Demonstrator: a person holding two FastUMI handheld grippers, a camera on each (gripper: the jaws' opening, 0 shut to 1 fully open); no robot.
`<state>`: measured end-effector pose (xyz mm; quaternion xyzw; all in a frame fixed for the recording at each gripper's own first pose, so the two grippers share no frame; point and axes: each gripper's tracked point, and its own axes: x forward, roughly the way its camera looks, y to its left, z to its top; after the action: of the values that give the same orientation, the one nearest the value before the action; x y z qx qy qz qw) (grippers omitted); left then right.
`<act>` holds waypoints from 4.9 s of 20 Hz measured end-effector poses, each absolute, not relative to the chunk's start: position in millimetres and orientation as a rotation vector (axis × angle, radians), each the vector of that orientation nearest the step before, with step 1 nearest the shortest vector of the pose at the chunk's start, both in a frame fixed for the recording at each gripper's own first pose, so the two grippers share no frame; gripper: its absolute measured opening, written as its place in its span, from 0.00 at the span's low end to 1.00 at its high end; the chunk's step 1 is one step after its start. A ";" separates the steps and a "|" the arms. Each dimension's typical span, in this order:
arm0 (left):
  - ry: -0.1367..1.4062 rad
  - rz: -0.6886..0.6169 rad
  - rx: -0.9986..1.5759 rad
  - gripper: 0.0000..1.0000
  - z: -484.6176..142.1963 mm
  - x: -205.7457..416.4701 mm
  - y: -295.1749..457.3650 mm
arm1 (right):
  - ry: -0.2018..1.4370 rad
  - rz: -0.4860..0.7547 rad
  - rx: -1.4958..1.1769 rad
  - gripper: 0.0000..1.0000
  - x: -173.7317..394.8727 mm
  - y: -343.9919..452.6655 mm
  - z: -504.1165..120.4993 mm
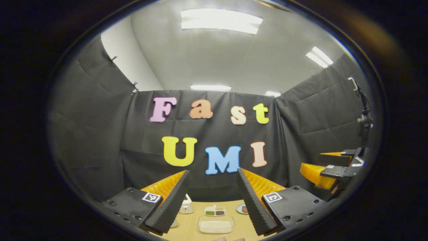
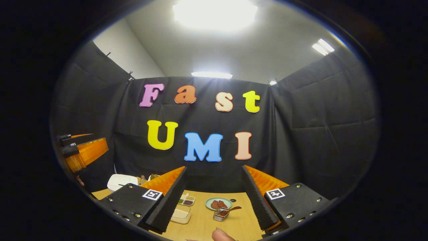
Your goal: Close the left gripper, press the button to open the rice cooker; take a wooden spoon from the chopstick holder with the right hand, scoop a spoonful of rice and pour it into the rice cooker, then put the wooden spoon back into the chopstick holder.
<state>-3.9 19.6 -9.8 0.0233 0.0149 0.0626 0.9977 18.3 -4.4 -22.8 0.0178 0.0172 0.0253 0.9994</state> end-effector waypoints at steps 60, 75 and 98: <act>0.772 0.693 0.002 0.10 -475.3 126.6 424.0 | 0.277 0.008 -0.085 0.97 164.5 118.5 -85.9; 0.456 0.651 0.094 0.10 -362.4 158.8 426.5 | 0.262 -0.015 -0.068 0.97 138.8 107.1 -78.4; 0.297 0.652 0.136 0.43 -236.0 79.8 360.3 | 0.258 -0.076 -0.063 0.97 119.9 28.8 -109.6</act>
<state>79.8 360.3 -236.0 0.0667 0.1451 0.3189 0.9342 119.9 28.8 -109.6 -0.0313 0.1286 -0.0379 0.9905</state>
